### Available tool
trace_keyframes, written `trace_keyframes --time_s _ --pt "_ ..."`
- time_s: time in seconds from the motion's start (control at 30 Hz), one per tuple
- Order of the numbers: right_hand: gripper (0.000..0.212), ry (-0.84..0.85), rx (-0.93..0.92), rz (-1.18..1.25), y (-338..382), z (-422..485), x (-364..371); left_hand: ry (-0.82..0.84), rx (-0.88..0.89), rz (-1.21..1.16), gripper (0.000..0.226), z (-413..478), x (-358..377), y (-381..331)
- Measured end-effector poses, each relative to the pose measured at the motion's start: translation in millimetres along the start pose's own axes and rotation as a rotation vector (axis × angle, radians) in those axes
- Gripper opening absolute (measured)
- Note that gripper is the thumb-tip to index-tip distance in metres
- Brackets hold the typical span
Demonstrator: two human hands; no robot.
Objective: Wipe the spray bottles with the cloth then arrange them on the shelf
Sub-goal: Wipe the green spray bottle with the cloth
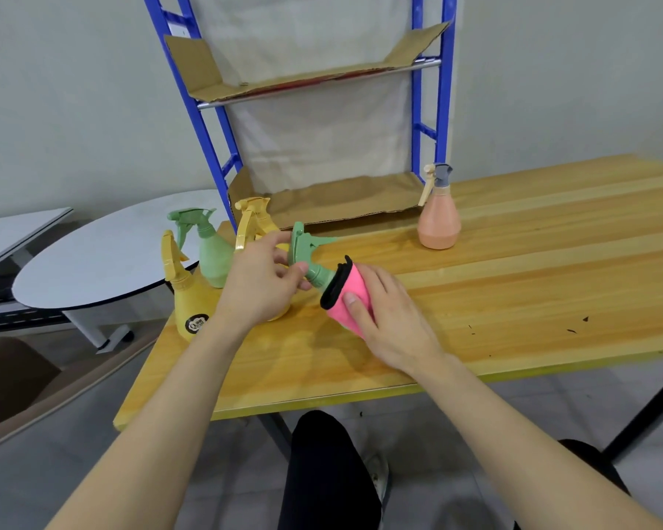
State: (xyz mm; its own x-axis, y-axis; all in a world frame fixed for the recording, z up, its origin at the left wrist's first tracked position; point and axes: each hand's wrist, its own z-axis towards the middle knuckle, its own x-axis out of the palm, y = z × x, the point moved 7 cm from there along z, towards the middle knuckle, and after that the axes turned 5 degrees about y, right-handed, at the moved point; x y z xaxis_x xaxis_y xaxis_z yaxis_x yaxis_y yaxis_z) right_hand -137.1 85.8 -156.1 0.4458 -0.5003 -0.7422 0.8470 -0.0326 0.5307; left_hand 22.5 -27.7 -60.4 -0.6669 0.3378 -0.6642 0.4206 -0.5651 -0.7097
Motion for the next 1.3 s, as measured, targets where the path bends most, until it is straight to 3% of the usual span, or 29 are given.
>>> trace_keyframes --time_s 0.13,0.27,0.43,0.6,0.7,0.77,0.87,0.93,1.0,1.1,1.2,1.3 --pt "0.048 0.002 -0.09 -0.142 24 23 2 0.053 0.026 -0.001 0.033 -2 -3 9" --pt "0.051 0.074 -0.069 0.008 8 34 5 -0.002 0.176 0.105 0.035 -8 -2 10" --pt "0.059 0.135 0.312 0.243 -40 30 -10 -0.015 0.362 0.207 0.036 -13 0 2" --pt "0.047 0.05 0.058 0.11 -9 39 -18 -0.131 0.561 0.501 0.022 -16 8 -17" --pt "0.037 -0.006 0.073 0.076 -18 34 -16 -0.215 0.603 0.681 0.018 -14 5 -26" --pt "0.038 -0.074 0.09 0.066 -21 28 -18 -0.136 0.514 0.601 0.016 -11 8 -24" --pt "0.042 -0.22 0.09 -0.096 -10 16 -20 0.065 0.232 0.157 0.013 -8 15 -13" --pt "0.043 -0.286 0.065 -0.165 -3 6 -18 0.075 0.11 -0.039 0.015 -9 16 -12" --pt "0.042 -0.296 0.028 -0.147 -1 -2 -17 0.016 0.091 0.004 0.018 -10 14 -12" --pt "0.04 -0.266 0.129 0.006 -14 -5 -21 -0.011 0.08 -0.039 0.011 -7 15 -4" --pt "0.046 -0.287 0.38 0.387 -33 4 -38 0.0 0.055 -0.246 0.03 1 17 3" --pt "0.042 -0.405 0.344 0.511 -18 19 -72 0.035 0.129 -0.308 0.025 8 22 -8"
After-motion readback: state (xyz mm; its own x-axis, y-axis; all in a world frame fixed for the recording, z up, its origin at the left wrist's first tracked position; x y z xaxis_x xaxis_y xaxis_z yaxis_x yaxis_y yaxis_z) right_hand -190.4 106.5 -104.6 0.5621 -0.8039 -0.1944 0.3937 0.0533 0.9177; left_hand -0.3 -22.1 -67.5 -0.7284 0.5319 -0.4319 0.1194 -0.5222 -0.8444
